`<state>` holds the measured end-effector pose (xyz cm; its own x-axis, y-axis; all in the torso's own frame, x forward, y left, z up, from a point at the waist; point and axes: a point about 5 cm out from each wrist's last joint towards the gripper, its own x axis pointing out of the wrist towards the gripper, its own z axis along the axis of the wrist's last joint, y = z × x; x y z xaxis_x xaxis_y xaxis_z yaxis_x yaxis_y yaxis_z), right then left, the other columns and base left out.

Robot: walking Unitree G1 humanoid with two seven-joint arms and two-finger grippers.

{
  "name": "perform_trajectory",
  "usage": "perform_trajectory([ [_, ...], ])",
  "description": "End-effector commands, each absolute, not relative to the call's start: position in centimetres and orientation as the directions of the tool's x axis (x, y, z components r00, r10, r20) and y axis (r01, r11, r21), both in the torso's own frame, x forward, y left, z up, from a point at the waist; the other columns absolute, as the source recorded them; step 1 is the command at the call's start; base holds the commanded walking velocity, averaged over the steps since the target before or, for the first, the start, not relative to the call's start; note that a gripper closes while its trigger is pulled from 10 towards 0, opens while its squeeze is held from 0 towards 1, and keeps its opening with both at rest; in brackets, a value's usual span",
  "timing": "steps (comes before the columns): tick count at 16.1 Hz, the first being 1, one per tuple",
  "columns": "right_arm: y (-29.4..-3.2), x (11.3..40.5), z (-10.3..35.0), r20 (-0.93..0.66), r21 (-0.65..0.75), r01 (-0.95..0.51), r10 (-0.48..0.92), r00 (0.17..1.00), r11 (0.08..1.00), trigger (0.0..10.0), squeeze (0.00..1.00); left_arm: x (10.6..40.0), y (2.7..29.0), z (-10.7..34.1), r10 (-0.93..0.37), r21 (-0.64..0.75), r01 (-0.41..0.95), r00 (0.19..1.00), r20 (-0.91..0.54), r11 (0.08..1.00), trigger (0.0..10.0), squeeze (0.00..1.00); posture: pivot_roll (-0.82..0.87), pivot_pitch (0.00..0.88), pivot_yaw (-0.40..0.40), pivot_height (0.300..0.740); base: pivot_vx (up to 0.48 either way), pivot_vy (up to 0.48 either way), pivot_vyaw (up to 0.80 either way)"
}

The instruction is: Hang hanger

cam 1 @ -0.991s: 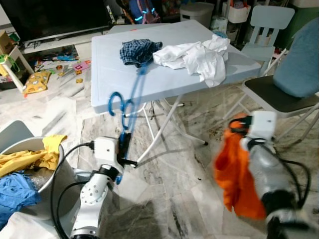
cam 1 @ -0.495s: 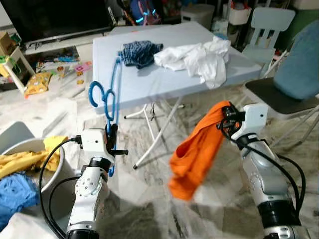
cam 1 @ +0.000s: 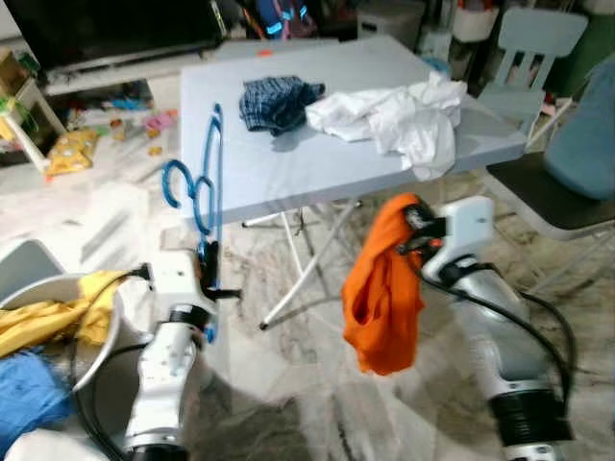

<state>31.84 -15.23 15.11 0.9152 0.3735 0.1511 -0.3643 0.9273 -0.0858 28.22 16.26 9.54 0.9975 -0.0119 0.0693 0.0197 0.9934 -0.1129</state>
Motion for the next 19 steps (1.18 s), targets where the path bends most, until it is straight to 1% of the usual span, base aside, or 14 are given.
perform_trajectory([
  [1,-15.9,31.8,15.9,0.177,-0.111,-0.347,0.363,0.915,0.931,1.8,0.00,28.7,15.8,10.5,-0.019,-0.118,0.032,0.994,0.106,0.992,10.0,0.00,-0.19,0.000,0.073,0.740,0.405,0.000,0.00],
  [4,-15.9,31.8,15.9,0.177,-0.111,-0.347,0.363,0.915,0.931,1.8,0.00,28.7,15.8,10.5,-0.019,-0.118,0.032,0.994,0.106,0.992,10.0,0.00,-0.19,0.000,0.073,0.740,0.405,0.000,0.00],
  [5,-15.6,31.7,16.0,0.176,-0.115,-0.354,0.369,0.912,0.928,9.8,0.00,28.9,15.8,10.8,-0.021,-0.122,0.034,0.994,0.110,0.992,10.0,0.00,-0.20,0.000,0.075,0.740,0.401,0.000,0.00],
  [6,-15.4,31.7,16.2,0.174,-0.123,-0.359,0.377,0.910,0.925,10.0,0.00,29.1,15.7,10.9,-0.021,-0.128,0.036,0.993,0.113,0.991,10.0,0.00,-0.20,0.000,0.074,0.740,0.401,0.000,0.00],
  [8,-15.4,31.8,16.4,0.182,-0.154,-0.357,0.381,0.906,0.921,10.0,0.00,29.1,15.6,11.0,-0.021,-0.130,0.036,0.993,0.114,0.991,10.0,0.00,-0.20,0.000,0.074,0.740,0.401,0.000,0.00],
  [9,-15.2,31.8,16.5,0.181,-0.186,-0.366,0.398,0.899,0.912,10.0,0.00,29.1,15.6,11.0,-0.019,-0.131,0.034,0.993,0.114,0.991,10.0,0.00,-0.20,0.000,0.073,0.740,0.401,0.000,0.80],
  [12,-14.9,31.9,16.5,0.179,-0.162,-0.366,0.392,0.902,0.916,10.0,0.00,29.1,15.6,11.1,-0.013,-0.135,0.029,0.994,0.111,0.990,10.0,0.00,-0.19,0.000,0.072,0.740,0.405,0.000,0.78],
  [19,-15.0,32.2,16.8,0.184,-0.164,-0.357,0.384,0.905,0.920,10.0,0.00,29.4,15.4,11.1,-0.018,-0.143,0.034,0.994,0.109,0.989,10.0,0.00,-0.20,0.000,0.075,0.740,0.408,0.000,0.00],
])
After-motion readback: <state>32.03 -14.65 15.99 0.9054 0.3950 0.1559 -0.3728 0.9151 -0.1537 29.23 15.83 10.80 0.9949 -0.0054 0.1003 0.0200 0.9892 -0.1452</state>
